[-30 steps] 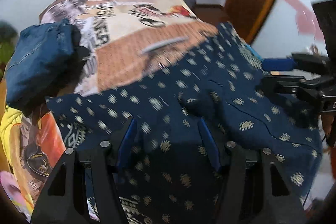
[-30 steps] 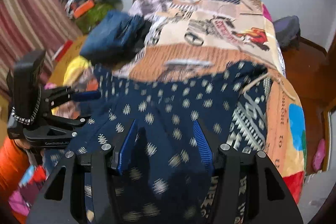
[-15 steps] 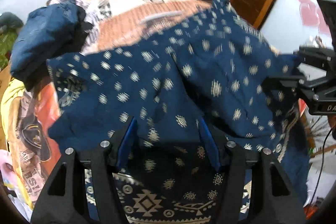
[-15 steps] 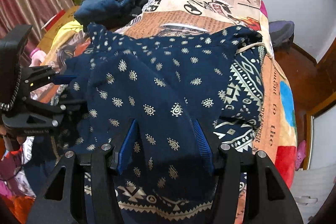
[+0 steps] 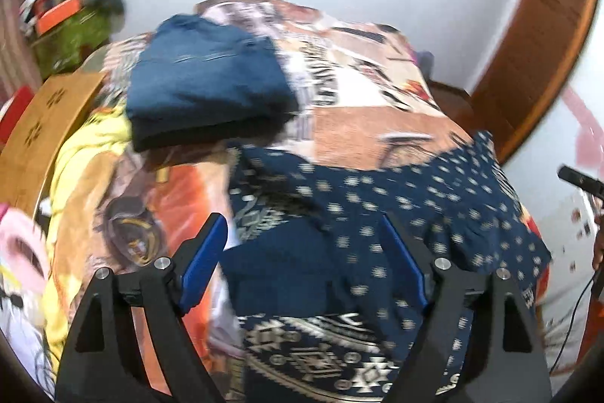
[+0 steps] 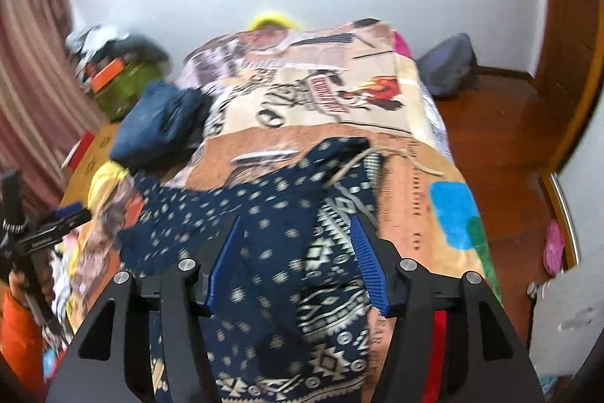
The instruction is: Fold large clothes
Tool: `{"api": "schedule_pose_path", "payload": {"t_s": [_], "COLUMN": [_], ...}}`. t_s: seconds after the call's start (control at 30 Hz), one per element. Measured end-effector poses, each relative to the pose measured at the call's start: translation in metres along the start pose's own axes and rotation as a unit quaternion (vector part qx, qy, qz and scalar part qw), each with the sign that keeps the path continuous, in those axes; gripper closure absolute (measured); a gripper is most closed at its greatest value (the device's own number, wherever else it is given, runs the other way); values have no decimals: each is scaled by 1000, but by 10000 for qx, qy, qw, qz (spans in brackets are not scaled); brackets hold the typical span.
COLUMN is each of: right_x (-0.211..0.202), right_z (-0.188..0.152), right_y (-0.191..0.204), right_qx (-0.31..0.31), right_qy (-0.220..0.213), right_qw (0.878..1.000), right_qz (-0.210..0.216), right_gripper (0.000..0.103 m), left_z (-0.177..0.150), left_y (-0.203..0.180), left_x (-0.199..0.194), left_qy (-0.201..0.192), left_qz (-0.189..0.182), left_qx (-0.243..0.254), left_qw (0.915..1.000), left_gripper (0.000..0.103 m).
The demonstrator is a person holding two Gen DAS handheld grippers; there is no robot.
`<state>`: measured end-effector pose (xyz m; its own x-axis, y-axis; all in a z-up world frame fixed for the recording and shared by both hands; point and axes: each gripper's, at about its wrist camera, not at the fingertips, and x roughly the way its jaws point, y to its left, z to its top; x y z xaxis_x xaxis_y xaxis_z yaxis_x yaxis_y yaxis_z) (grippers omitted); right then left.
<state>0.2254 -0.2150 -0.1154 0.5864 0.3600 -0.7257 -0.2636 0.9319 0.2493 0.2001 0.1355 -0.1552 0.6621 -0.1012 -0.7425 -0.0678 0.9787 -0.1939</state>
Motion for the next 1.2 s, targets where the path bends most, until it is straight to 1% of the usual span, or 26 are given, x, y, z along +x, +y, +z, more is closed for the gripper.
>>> {"api": "schedule_pose_path", "payload": {"t_s": [0.07,0.13,0.2,0.27,0.33,0.4,0.43,0.47,0.53,0.57,0.6,0.67,0.8,0.93,1.0,1.03,1.07,1.17,1.2], "right_x": [8,16,25,34,49,62,67,71,80,83,87,91,95,106,110,112,114,121,122], "right_z": [0,-2,-6,-11,-17,-22,-24,-26,-28,-29,-30,-29,-22,-18,-15,-15,-14,-15,-15], "right_y": [-12,-22,-30,-39,-47,-55,-59,-62,-70,-73,-77,-80,-73,-59,-56,-55,-56,-65,-66], "right_qx": [268,494,666,804,961,1144,1213,1272,1453,1580,1691,1820,1599,1126,995,956,942,1105,1147], "right_qy": [92,216,348,499,725,918,988,1042,1174,1285,1324,1324,1228,1234,1220,1202,1187,1141,1125], "right_qw": [9996,9985,9971,9955,9926,9890,9875,9862,9815,9778,9749,9719,9762,9843,9862,9868,9871,9850,9846], "right_qz": [7,53,75,84,149,169,183,219,418,499,594,696,793,564,509,511,525,674,693], "right_gripper": [48,48,48,48,48,48,48,48,48,48,48,48,48,48,48,48,48,48,48], "left_z": [-4,-10,-18,-29,-42,-52,-57,-59,-63,-64,-63,-60,-51,-41,-36,-33,-31,-25,-24], "left_y": [21,34,49,61,70,74,74,73,70,67,64,61,61,57,53,51,50,44,43], "left_x": [7,18,32,51,73,89,99,104,114,121,124,130,139,145,148,150,155,170,172], "left_qy": [101,234,455,731,1101,1330,1459,1501,1577,1619,1609,1532,1398,1211,1068,1009,1012,1034,1001], "left_qz": [83,127,101,56,9,-89,-197,-312,-691,-930,-965,-903,-1012,-976,-930,-1021,-1177,-1100,-1082], "left_qx": [-255,-446,-688,-956,-1233,-1436,-1528,-1562,-1624,-1672,-1695,-1667,-1718,-1597,-1499,-1463,-1443,-1382,-1391], "left_qw": [9996,9987,9965,9927,9862,9806,9772,9758,9716,9681,9675,9698,9699,9748,9785,9788,9773,9788,9792], "left_gripper": [21,21,21,21,21,21,21,21,21,21,21,21,21,21,21,25,27,27,30]}}
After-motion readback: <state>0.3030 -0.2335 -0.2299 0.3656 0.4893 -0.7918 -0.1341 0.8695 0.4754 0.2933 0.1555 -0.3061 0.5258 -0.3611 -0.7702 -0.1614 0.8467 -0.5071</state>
